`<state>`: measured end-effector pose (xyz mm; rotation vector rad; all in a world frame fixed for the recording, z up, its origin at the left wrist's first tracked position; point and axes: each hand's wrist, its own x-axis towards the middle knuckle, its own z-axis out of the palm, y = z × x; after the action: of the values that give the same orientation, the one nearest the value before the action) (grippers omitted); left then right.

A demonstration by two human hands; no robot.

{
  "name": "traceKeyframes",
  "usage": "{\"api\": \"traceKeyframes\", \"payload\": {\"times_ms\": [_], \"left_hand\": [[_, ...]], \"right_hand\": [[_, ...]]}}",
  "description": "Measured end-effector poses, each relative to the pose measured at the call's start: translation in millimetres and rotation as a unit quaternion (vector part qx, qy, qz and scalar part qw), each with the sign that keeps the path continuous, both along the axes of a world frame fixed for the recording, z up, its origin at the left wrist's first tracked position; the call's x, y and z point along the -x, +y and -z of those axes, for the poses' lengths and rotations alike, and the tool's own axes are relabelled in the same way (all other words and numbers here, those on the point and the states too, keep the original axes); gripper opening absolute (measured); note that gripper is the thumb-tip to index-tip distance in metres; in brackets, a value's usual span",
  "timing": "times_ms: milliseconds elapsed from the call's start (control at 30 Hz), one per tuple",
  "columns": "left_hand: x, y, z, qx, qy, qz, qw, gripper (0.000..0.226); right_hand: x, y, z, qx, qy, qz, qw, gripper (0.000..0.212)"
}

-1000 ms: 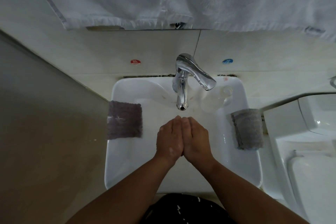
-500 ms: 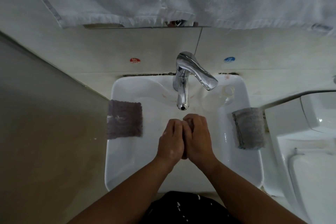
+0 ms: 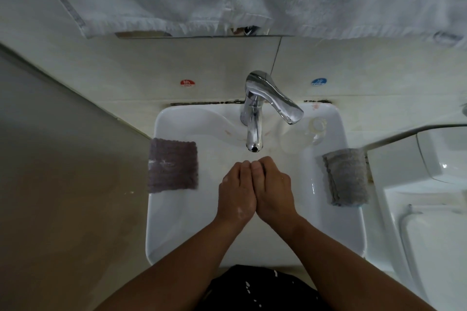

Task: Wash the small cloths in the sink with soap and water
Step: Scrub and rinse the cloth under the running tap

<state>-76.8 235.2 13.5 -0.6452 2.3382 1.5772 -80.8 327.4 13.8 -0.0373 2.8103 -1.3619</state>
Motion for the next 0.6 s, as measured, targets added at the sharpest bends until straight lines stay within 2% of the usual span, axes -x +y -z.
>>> {"api": "traceKeyframes", "payload": {"times_ms": [67, 167, 267, 467, 600], "left_hand": [[1, -3, 2, 0.046, 0.034, 0.045, 0.997, 0.036], [4, -6, 1, 0.086, 0.064, 0.087, 0.991, 0.034], [4, -9, -6, 0.092, 0.092, 0.103, 0.986, 0.045], [2, -12, -9, 0.075, 0.084, 0.098, 0.989, 0.043], [-4, -13, -5, -0.004, 0.008, 0.048, 0.999, 0.045]], "right_hand": [[0, -2, -3, -0.030, 0.038, -0.014, 0.999, 0.033], [1, -3, -12, -0.002, -0.072, 0.002, 0.997, 0.047], [0, -3, -14, 0.003, -0.102, -0.001, 0.995, 0.053], [5, -5, -13, -0.030, -0.150, -0.011, 0.988, 0.036], [-1, -7, -4, -0.015, -0.080, 0.021, 0.996, 0.031]]}}
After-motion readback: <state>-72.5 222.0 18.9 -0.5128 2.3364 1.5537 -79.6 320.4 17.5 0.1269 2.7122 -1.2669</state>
